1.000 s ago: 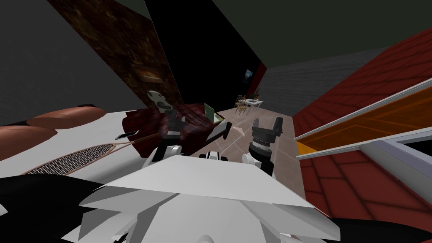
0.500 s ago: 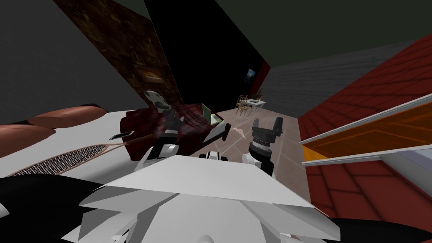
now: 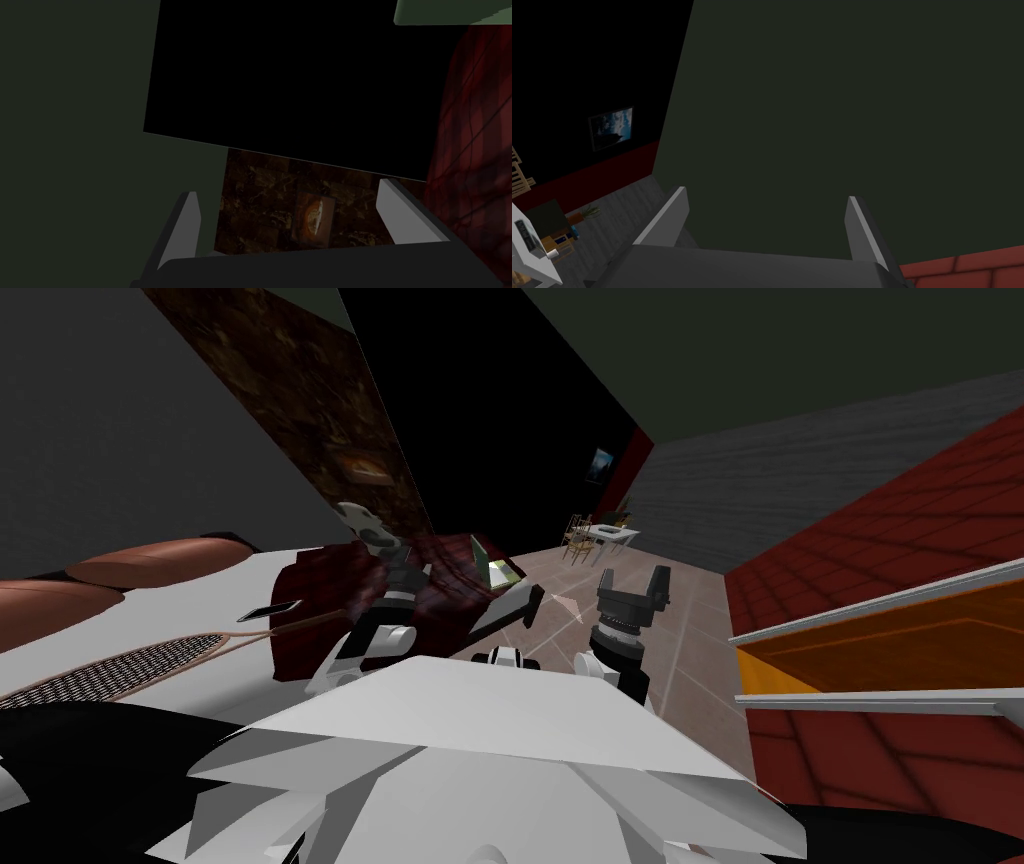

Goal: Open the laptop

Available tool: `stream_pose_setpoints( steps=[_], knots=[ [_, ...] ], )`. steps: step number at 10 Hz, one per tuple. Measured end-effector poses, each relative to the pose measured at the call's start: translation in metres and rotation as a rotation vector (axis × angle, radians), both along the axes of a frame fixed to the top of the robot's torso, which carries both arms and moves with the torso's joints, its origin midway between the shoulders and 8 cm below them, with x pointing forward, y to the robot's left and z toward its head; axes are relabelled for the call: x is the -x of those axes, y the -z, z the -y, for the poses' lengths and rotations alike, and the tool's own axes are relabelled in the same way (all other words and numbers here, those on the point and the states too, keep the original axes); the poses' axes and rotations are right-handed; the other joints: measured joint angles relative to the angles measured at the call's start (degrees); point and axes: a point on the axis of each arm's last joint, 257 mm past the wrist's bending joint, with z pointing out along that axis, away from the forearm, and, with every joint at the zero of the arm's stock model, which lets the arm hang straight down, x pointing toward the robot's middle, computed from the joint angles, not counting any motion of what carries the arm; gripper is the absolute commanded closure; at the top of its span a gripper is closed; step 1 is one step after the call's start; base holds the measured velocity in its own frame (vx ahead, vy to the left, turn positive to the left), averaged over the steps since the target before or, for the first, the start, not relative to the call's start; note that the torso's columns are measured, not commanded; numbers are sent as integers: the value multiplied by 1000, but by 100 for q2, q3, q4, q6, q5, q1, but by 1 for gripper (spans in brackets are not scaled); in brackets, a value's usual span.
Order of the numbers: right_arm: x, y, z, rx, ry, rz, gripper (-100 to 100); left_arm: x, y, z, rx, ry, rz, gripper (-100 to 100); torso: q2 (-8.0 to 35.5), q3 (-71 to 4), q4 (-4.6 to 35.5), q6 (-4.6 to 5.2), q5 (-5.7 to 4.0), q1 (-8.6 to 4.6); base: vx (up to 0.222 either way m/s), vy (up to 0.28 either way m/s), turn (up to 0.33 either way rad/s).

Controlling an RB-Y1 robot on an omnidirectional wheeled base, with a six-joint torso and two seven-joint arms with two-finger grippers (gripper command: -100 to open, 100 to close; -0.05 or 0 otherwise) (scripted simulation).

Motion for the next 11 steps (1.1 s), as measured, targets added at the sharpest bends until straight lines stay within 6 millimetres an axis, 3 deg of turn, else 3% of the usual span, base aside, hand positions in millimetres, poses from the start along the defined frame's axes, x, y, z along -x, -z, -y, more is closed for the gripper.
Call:
stream_pose_setpoints(
  steps=[11],
  knots=[
    [0, 0, 0, 0, 0, 0, 0, -8, 25, -65, 272, -46, -140, -100, -4, -2, -1, 1, -1, -5, 123, -192, 97]
  ],
)
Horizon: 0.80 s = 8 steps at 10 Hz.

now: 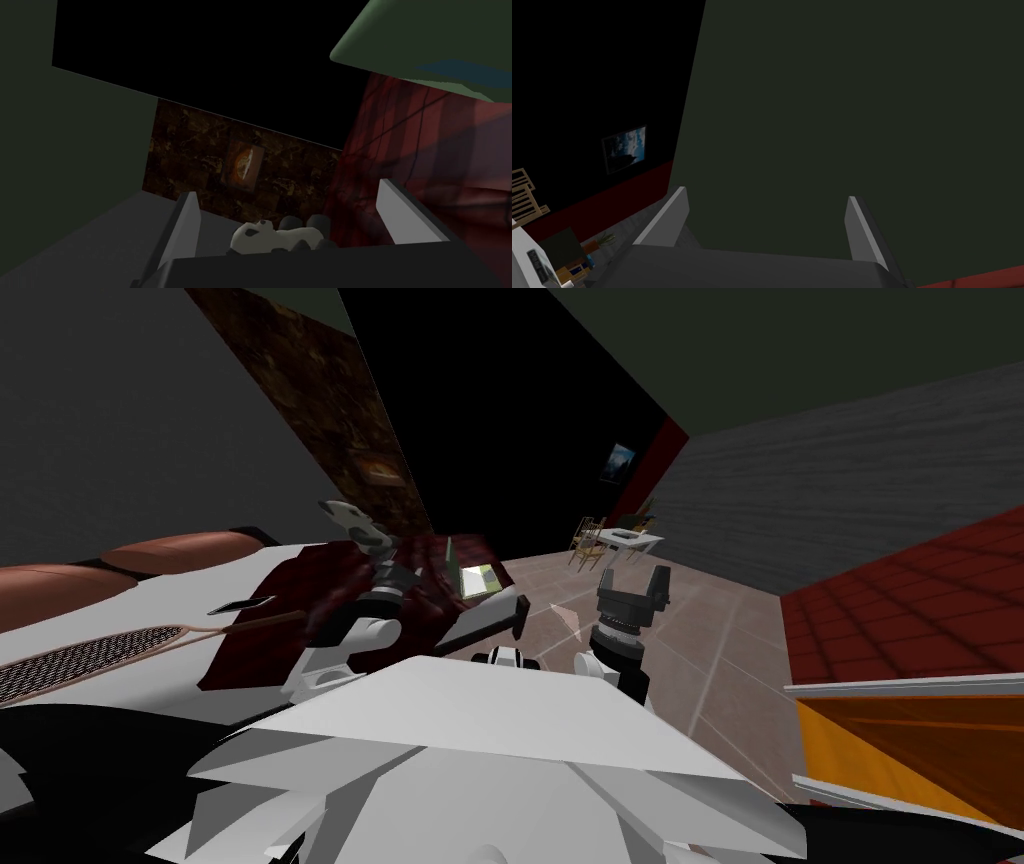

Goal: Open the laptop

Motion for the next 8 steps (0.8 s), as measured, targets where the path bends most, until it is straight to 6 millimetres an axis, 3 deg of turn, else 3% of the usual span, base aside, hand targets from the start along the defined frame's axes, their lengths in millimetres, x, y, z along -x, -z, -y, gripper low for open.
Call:
stream_pose_setpoints(
  steps=[8],
  knots=[
    [0, 0, 0, 0, 0, 0, 0, 9, 33, -32, 253, -41, -68, -100, 12, 8, 1, 4, 4, 8, 88, -164, 77]
  ],
)
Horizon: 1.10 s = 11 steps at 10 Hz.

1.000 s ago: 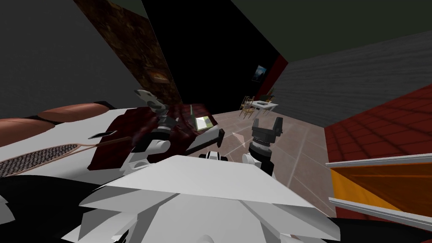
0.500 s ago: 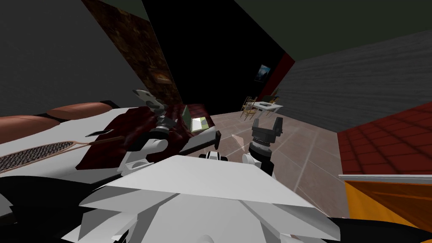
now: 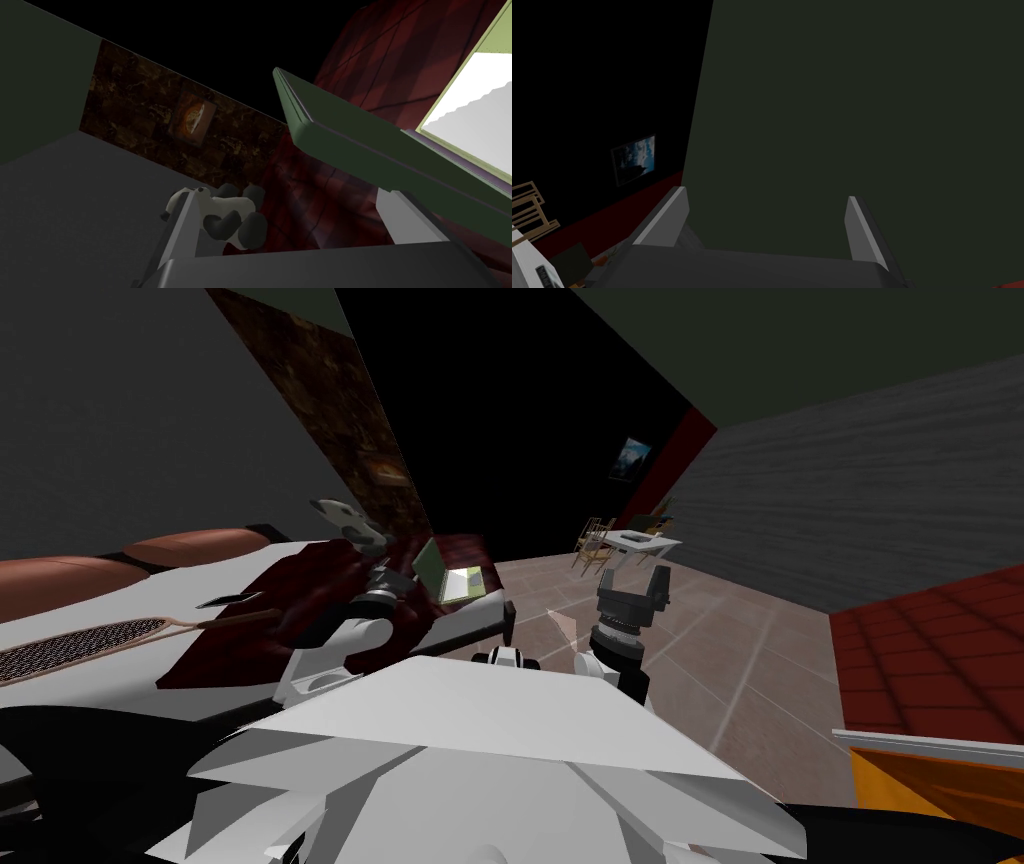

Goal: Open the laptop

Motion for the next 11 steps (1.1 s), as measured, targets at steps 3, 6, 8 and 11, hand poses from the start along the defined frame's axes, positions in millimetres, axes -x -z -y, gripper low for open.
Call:
stream_pose_setpoints(
  steps=[3, 6, 8, 11],
  knots=[
    [0, 0, 0, 0, 0, 0, 0, 5, 12, -5, 96, -24, 2, -100, -37, -19, -26, 26, 12, -15, 51, -85, 49],
    [0, 0, 0, 0, 0, 0, 0, 10, 32, -5, 202, -46, 3, -100, -40, -22, -23, 17, 11, -7, 20, -52, 7],
    [0, 0, 0, 0, 0, 0, 0, 13, 37, -2, 231, -51, 2, -100, -17, -11, -7, 1, 3, 7, 53, 8, -3],
    [0, 0, 0, 0, 0, 0, 0, 16, 32, -3, 229, -52, 2, 100, 3, 1, 3, -4, -4, -8, 28, -14, -22]
  ],
)
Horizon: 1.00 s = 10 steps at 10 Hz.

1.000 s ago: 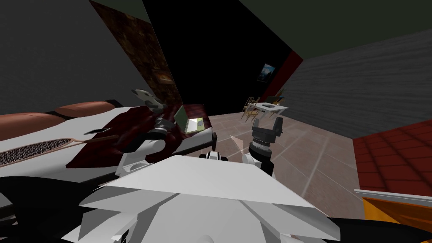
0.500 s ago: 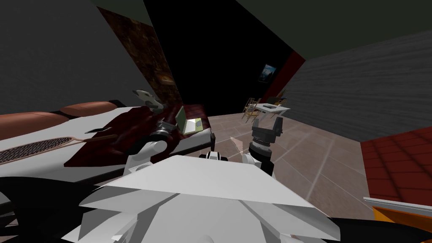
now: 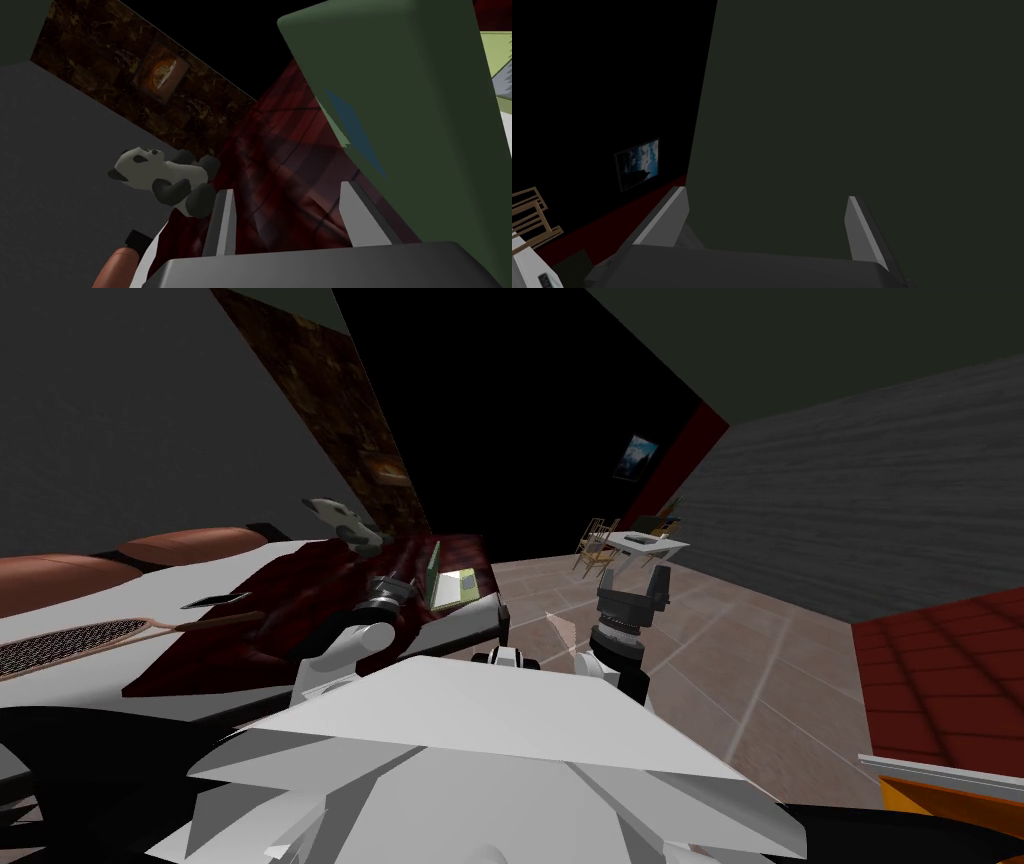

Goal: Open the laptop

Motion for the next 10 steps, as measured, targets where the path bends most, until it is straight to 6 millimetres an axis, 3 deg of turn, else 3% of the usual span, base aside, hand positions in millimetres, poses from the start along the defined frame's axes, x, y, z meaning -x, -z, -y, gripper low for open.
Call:
stream_pose_setpoints(
  steps=[6, 7, 10],
  knots=[
    [0, 0, 0, 0, 0, 0, 0, 2, 0, -19, -252, -25, -130, 100, -8, -5, -2, -1, 4, 15, 27, -108, -34],
    [0, 0, 0, 0, 0, 0, 0, 2, 0, -19, -257, -25, -132, -100, -6, -3, -1, -1, 7, 28, 10, -35, 10],
    [0, 0, 0, 0, 0, 0, 0, -3, -3, -28, -326, -22, -152, -100, -23, -14, -6, 0, -3, -11, 28, -98, 26]
  ],
)
